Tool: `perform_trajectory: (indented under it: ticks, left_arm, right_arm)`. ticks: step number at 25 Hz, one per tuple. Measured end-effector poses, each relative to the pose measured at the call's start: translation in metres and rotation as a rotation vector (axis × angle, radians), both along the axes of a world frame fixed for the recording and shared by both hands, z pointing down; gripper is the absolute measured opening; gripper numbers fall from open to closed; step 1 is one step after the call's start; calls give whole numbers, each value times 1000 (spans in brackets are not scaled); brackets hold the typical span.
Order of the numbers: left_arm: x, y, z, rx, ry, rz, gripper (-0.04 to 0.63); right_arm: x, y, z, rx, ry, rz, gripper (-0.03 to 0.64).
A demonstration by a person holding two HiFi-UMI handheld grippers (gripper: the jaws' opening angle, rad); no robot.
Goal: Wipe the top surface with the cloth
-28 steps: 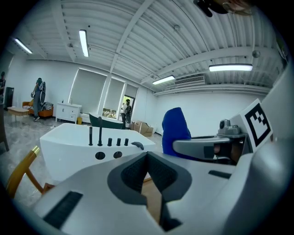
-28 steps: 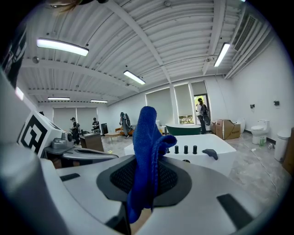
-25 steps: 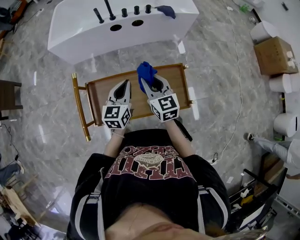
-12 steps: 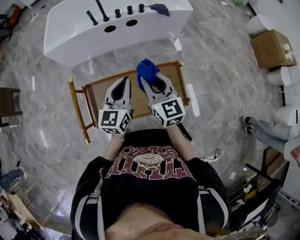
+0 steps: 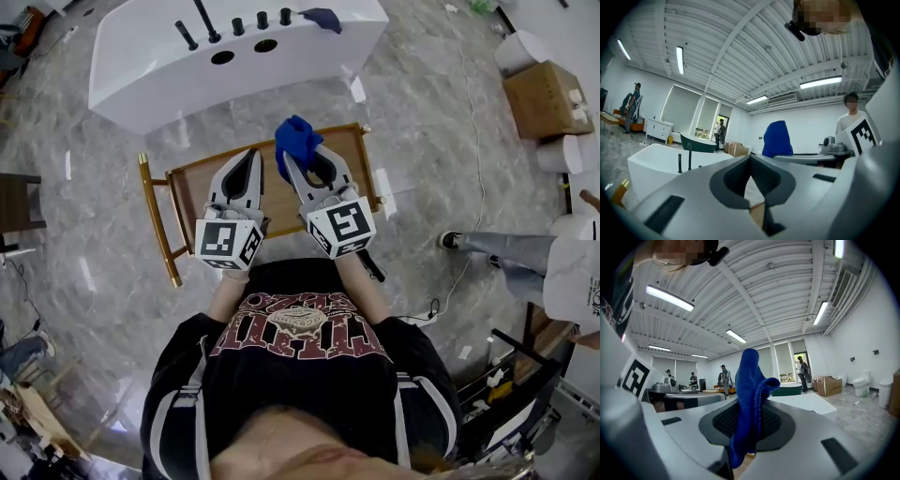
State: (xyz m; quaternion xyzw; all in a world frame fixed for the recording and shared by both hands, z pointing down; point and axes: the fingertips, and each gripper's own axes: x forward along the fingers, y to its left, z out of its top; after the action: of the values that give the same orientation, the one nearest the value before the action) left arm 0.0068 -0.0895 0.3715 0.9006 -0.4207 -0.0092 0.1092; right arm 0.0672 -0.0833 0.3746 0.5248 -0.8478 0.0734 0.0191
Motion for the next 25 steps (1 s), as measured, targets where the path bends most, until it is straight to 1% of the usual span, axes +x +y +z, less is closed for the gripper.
perform_trajectory:
  ticks: [6, 16, 25]
  left_arm:
    - [7, 0, 0, 0, 3, 8, 46]
    - [6, -5, -1, 4, 2, 4, 46]
    - [12, 0, -4, 3, 4, 25, 46]
  right_arm:
    - [3, -3, 1, 0, 10, -1, 86]
    - [2, -9, 1, 3, 11, 0, 86]
    - [5, -6, -3, 10, 1, 9, 86]
